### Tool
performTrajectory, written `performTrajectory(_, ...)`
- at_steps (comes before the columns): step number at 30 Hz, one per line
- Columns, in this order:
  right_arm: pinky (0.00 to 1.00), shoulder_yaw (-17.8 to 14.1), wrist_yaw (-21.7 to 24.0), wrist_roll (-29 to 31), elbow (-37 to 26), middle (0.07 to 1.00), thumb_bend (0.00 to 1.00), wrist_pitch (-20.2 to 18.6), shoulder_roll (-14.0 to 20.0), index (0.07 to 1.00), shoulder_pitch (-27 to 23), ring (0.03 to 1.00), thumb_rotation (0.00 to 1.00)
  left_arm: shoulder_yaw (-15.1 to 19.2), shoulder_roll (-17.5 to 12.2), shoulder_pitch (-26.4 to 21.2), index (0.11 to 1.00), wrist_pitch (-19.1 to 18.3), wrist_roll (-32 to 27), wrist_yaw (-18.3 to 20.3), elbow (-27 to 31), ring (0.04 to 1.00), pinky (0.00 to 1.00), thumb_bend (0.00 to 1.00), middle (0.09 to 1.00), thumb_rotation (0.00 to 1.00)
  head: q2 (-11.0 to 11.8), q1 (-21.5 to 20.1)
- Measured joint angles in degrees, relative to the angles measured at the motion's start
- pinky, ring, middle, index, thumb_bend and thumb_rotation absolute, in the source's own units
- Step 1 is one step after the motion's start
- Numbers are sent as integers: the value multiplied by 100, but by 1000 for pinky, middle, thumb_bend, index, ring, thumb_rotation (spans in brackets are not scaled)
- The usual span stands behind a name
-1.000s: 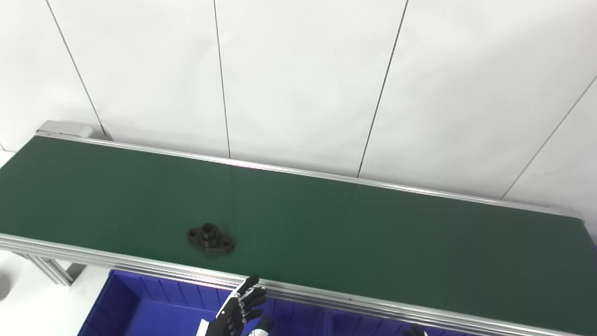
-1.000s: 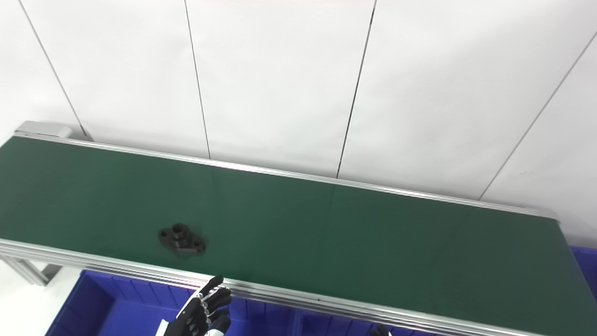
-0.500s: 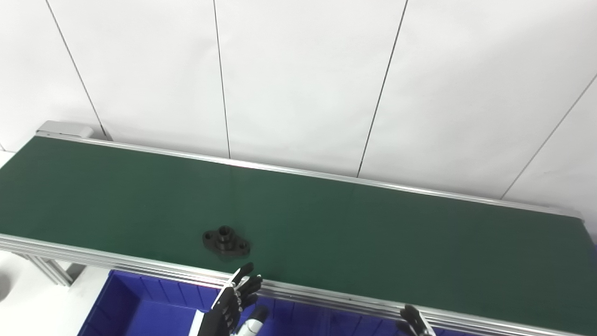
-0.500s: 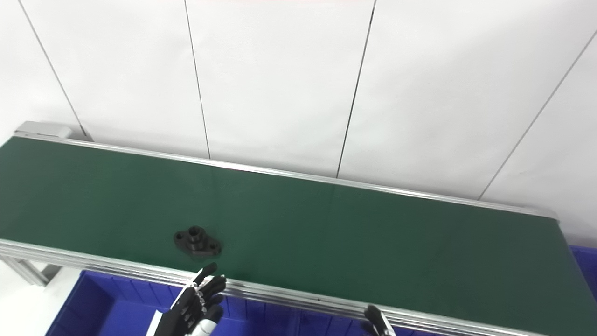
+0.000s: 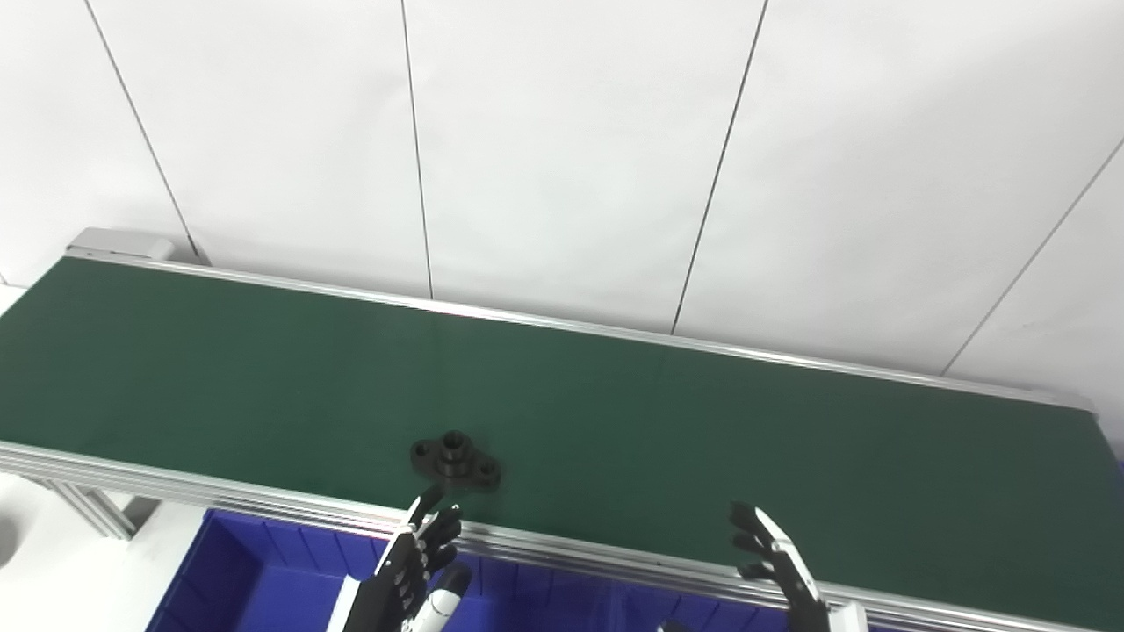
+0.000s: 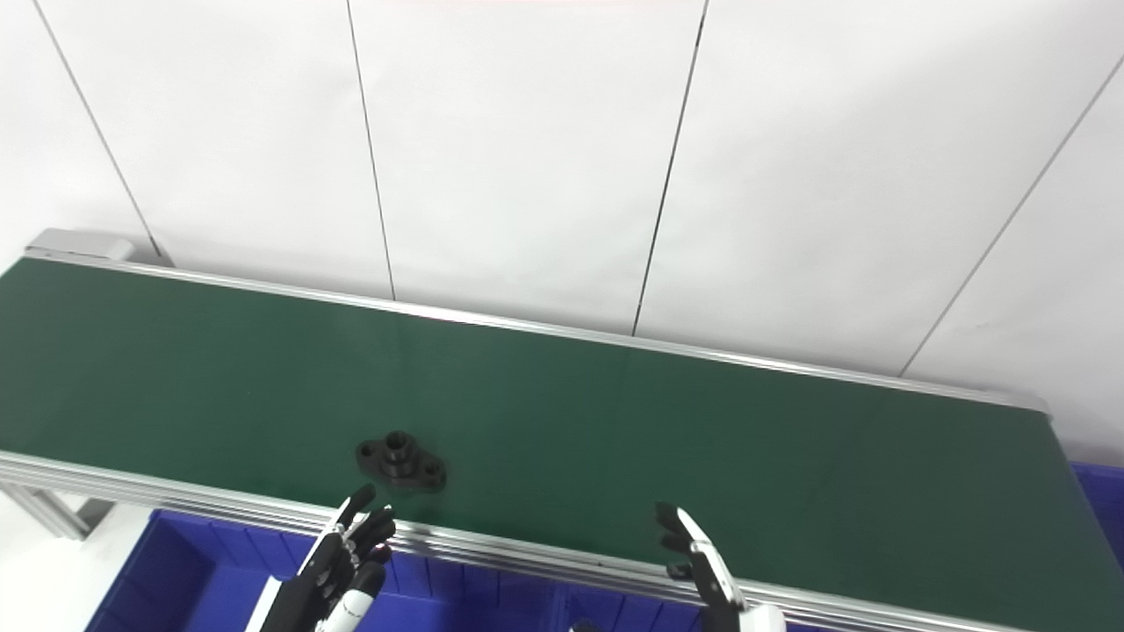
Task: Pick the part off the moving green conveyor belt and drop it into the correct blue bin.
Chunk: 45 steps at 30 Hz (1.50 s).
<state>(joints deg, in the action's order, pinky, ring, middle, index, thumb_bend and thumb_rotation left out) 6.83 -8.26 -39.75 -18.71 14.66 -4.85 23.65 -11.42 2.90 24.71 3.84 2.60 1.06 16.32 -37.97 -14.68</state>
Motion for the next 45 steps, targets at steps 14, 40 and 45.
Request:
performTrajectory(14,612,231,1197,-1421,-50,799,777,-1791,396,831,-1253,732,660,-85,18,9,967,-53,9,-4,3,925,913,399,915,760,-35,79)
performTrajectory(40,589,914,1132,-1825,1859,780,937,-2553,629,798,-2907,709,412,-192,34,-12,954,-64,30,-18,12,908,922,449,891,768,-53,185)
performTrajectory(45,600,1020,1104,-1809,2068,777,941,-2591,628,797,-3072,720,403,-212,39,-2,957,-68,31,-25,29,915,933,461,902,768,-61,202)
